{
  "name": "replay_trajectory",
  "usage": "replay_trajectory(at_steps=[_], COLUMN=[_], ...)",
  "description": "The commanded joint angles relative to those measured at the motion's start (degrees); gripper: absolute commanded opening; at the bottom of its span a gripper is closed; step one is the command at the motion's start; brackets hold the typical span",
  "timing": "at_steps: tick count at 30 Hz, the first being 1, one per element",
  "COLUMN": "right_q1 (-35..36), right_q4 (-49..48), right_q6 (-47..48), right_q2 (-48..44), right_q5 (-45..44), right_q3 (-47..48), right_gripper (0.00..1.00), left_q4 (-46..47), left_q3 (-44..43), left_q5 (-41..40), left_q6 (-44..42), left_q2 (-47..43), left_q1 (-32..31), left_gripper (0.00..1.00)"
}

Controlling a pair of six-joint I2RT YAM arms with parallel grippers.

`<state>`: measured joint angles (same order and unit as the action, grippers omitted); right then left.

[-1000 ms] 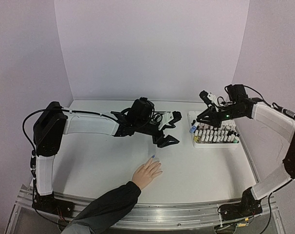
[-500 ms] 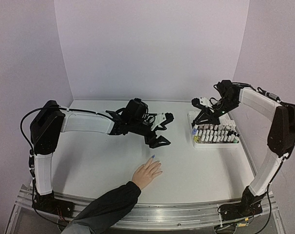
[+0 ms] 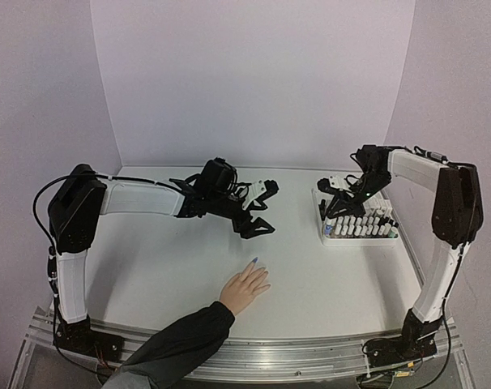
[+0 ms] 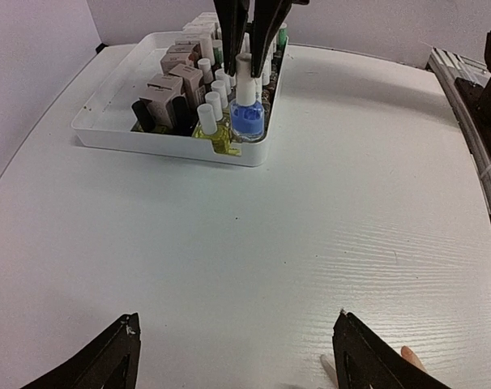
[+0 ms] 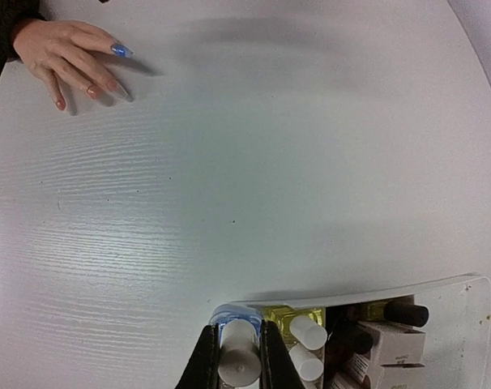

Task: Paint the nails
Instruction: Dispose of the nail polish bottle in the bin.

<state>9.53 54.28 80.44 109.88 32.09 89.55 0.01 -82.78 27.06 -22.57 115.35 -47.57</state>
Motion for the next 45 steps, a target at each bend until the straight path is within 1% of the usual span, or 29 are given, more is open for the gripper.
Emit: replay_trajectory(at_steps=[1,9,14,20,29,35,41,42,43,44,45], right_q1=[-0.6,-1.3,-1.9,-2.0,-1.9,-1.9,-1.9,-1.9,-2.0,-1.9,-1.9], right_q4=[1.4,1.4,0.6,-0.4,-1.4,-2.3,-2.6,-2.7,-2.7,-2.7,-2.7], right_q6=[2.6,2.9,3.3,3.7,5.5,6.7,6.7,6.8,6.8,6.8,6.9], right_q2=[0.6,0.3,-0.4,2.2,4.2,6.1,7.2,7.0,6.7,6.4,6.0], right_q5=[0.3,0.6,0.5,1.5,2.5,0.2,0.6,0.6,0.5,0.5,0.3], right_q3=[3.0,2.5,-0.1,-0.5,-1.8,-2.3,-2.3,-2.5,-2.6,-2.9,-3.0], right_gripper=[0.0,0.0,0.0,0.0,0.0,0.0,0.0,0.01,0.05,0.14,0.25], left_q4=[0.4,0.4,0.4,-1.6,-2.1,-2.1,-2.2,-2.2,-2.2,-2.2,-2.2], left_q3=[-0.7,-2.3,-3.2,-4.0,-4.9,-5.1,-5.4,-5.4,-5.4,-5.4,-5.4], left_q5=[1.3,1.3,1.0,0.9,1.0,1.2,1.3,1.4,1.5,1.5,1.5], left_q6=[0.1,0.8,1.1,1.1,1.1,1.2,1.4,1.4,1.5,1.5,1.5], left_q2=[-0.4,1.1,1.9,2.4,3.2,3.5,3.8,3.8,3.8,3.8,3.9], left_q1=[0.4,0.5,0.5,0.5,0.6,0.6,0.8,0.9,0.9,0.9,0.9], left_gripper=[0.82,0.81,0.81,0.81,0.81,0.81,0.81,0.81,0.81,0.81,0.81])
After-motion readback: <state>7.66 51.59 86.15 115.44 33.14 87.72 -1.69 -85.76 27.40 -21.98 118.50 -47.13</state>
